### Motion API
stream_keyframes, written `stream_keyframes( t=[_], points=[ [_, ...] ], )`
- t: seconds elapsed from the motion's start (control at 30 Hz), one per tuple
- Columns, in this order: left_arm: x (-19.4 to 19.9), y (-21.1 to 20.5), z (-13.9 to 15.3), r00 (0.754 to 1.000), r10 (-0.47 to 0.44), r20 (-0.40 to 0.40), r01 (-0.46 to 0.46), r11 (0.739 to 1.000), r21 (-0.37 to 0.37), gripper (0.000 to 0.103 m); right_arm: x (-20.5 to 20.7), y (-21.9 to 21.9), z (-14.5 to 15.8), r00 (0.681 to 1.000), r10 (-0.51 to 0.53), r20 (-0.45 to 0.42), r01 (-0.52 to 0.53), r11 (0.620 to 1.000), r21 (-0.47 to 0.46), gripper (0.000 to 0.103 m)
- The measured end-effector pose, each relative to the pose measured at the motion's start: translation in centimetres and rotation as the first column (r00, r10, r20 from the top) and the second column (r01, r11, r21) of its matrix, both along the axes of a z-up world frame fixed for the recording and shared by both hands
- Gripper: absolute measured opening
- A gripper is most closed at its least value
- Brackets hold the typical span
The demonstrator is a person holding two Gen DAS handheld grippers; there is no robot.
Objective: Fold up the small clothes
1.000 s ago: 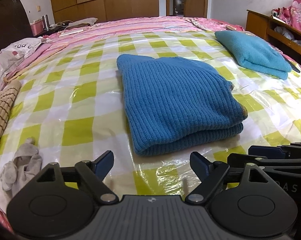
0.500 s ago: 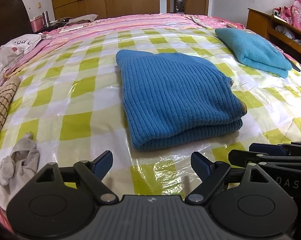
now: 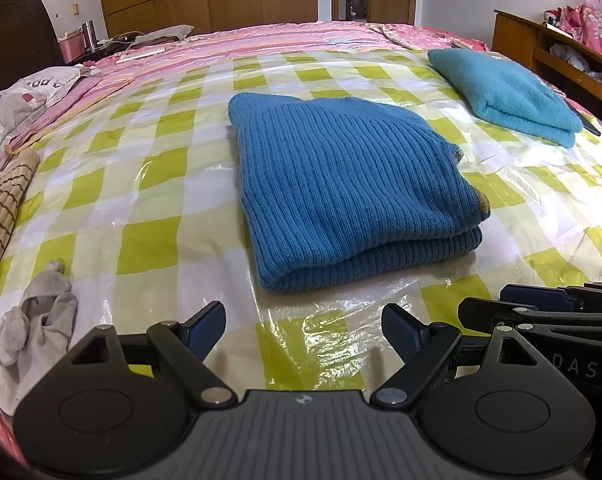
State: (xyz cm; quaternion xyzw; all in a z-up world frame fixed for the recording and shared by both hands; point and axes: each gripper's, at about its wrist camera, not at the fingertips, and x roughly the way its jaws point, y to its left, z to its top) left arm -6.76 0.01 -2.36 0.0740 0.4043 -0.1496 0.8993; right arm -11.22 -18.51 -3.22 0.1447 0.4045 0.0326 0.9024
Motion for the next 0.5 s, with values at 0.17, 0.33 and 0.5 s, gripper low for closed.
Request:
stream_keyframes(
  t=[0.17, 0.33, 0.5],
  points=[
    [-0.01, 0.01, -0.01, 1.000, 0.000, 0.000, 0.000, 1.000, 0.001, 0.090, -0.01, -0.01, -0.03, 1.000, 0.000, 0.000, 0.000, 1.000, 0.001, 0.041],
    [0.01, 0.04, -0.05, 1.000, 0.001, -0.001, -0.001, 1.000, 0.000, 0.090, -0.02, -0.01, -0.05, 1.000, 0.000, -0.001, 0.000, 1.000, 0.000, 0.041],
    [-0.02, 0.04, -0.15, 1.000, 0.001, 0.000, -0.001, 1.000, 0.002, 0.090, -0.03, -0.02, -0.12, 1.000, -0.001, -0.002, 0.001, 1.000, 0.001, 0.041]
  ],
)
